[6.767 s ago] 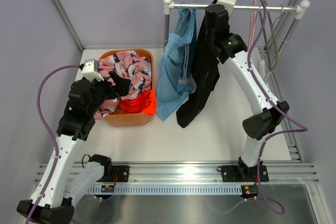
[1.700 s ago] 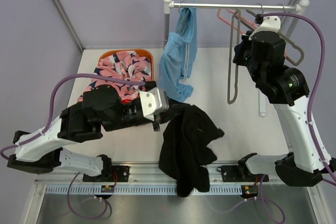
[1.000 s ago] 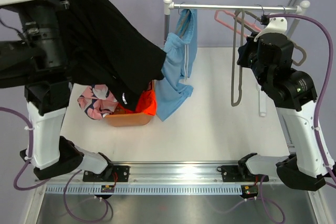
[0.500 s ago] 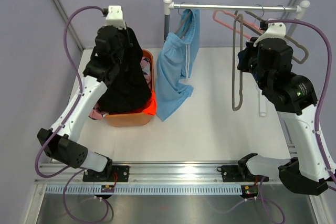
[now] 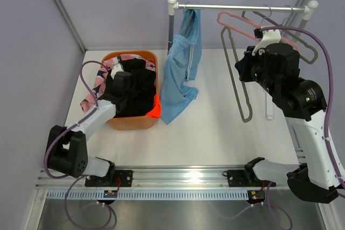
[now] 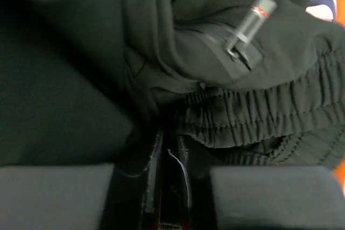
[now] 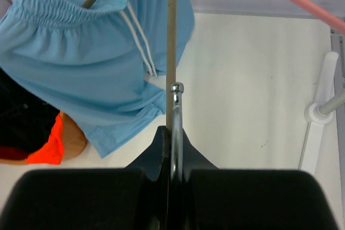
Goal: Remove the shorts from the hanger
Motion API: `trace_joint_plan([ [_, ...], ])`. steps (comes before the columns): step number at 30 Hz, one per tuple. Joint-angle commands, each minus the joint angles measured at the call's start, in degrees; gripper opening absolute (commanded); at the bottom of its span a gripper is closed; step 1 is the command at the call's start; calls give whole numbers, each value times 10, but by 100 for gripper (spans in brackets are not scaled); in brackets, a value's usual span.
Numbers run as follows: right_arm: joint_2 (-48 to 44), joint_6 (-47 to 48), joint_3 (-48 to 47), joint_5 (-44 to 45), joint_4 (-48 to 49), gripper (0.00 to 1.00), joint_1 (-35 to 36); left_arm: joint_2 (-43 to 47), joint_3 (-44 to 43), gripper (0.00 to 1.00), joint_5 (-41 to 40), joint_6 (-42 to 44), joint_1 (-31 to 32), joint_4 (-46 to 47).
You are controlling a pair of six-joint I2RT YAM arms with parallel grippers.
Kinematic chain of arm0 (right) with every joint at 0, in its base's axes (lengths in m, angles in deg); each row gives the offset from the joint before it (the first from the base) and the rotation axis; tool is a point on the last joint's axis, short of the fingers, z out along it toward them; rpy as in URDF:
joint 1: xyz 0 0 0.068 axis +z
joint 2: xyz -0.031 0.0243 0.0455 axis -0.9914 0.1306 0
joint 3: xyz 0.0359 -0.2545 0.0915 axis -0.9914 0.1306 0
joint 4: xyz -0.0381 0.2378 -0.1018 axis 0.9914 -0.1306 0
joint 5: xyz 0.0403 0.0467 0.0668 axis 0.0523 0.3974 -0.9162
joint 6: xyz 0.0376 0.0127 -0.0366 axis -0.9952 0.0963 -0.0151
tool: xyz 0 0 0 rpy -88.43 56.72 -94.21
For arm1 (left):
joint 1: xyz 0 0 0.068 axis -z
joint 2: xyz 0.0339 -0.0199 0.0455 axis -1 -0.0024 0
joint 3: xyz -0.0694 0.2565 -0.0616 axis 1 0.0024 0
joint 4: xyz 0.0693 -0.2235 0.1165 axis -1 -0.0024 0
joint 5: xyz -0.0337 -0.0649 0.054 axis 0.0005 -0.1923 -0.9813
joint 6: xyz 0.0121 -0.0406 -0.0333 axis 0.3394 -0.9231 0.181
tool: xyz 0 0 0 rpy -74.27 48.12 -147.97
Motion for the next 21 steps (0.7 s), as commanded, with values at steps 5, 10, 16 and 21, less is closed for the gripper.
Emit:
trace_joint_plan([
  [5, -25, 45, 15, -75, 1, 0, 5, 99, -20, 45, 71, -50, 0, 69],
  [10, -29, 57, 30, -132, -5, 0, 3, 159, -85, 81, 73, 0, -1, 5],
  [16, -32, 75, 37, -214, -20, 0, 4, 207, -149, 99, 99, 70, 0, -53],
  [21, -43, 86, 40, -245, -28, 0, 3, 246, -171, 99, 121, 101, 0, -75],
])
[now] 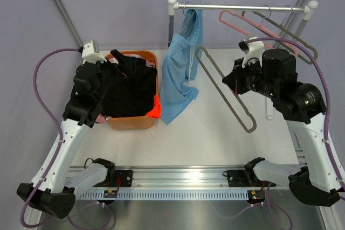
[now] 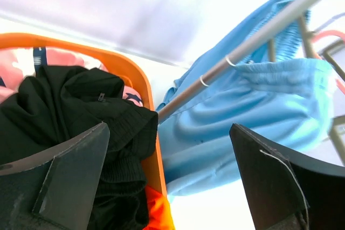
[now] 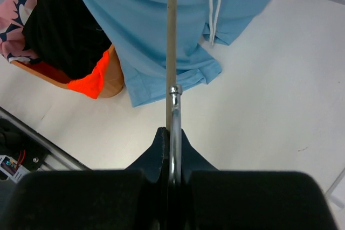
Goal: Remove the shorts from the hanger
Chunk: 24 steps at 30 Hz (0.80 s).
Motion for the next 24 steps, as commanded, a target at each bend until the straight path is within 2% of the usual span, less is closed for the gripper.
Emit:
trace_joint_plan([
  [1, -20, 20, -2, -41, 2, 0, 3, 32, -27, 99, 37, 45, 0, -33],
  [4, -17, 22, -12, -40, -9, 0, 3, 53, -38, 99, 52, 63, 0, -50],
  [6, -10, 3, -21, 20, -13, 0, 3, 65, -45, 99, 68, 75, 0, -62],
  [7, -3, -5, -29, 86, -23, 0, 3, 72, -44, 99, 75, 79, 0, -68],
  [8, 8, -20, -40, 117, -31, 0, 3, 85, -43, 99, 76, 85, 1, -70],
  [11, 88, -34, -104, 198, -65, 0, -5, 104, -41, 99, 86, 98, 0, -78],
  [13, 122, -35, -163, 207, -86, 0, -15, 109, -43, 99, 88, 108, 0, -91],
  [17, 216, -33, -265, 144, -100, 0, -59, 118, -44, 99, 80, 138, 0, -107],
  [21, 304, -28, -406, 135, -137, 0, -98, 126, -41, 99, 77, 154, 0, -119],
  [24, 342, -28, -447, 129, -123, 0, -105, 137, -34, 99, 79, 161, 0, -121],
])
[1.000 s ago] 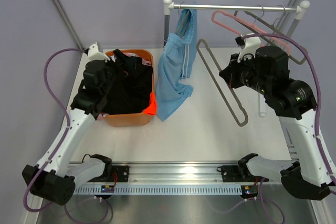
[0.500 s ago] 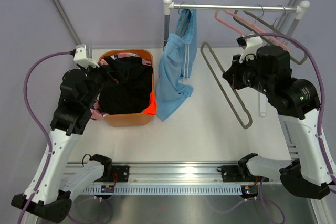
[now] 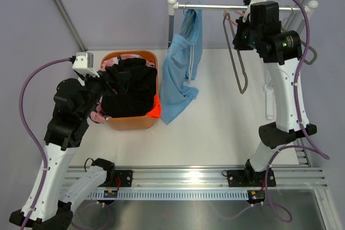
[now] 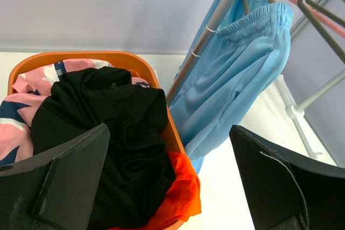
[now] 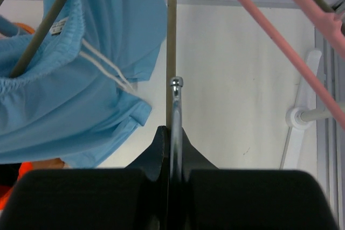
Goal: Remove the shorts from the hanger
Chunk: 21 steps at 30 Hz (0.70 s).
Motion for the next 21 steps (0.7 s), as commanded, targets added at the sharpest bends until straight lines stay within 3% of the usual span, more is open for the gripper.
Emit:
trace_joint_plan([
  [1, 23, 0, -63, -17, -1, 0, -9, 19, -8, 99, 13, 28, 0, 2],
  [21, 98, 21, -109, -31, 132, 0, -21, 36, 60, 99, 11, 41, 0, 23],
])
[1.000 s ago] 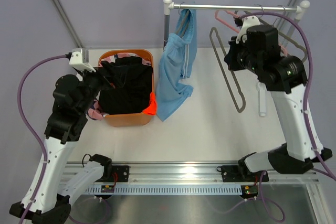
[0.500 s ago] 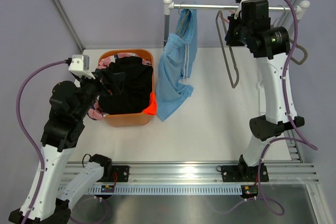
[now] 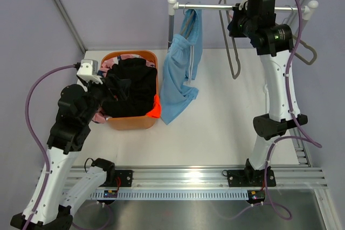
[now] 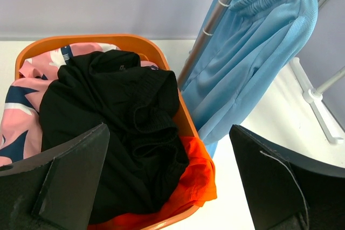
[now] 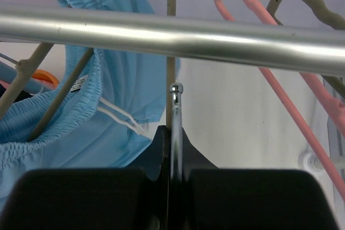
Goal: Remove the shorts from the hanger
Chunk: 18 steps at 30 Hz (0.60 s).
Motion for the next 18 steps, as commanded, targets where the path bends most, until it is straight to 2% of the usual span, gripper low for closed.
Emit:
trace_joint_plan([
  [1, 16, 17, -29, -16, 61, 0, -8, 2, 7, 99, 11, 9, 0, 27],
  [18, 76, 48, -48, -20, 167, 0, -30, -20, 32, 99, 14, 13, 0, 32],
])
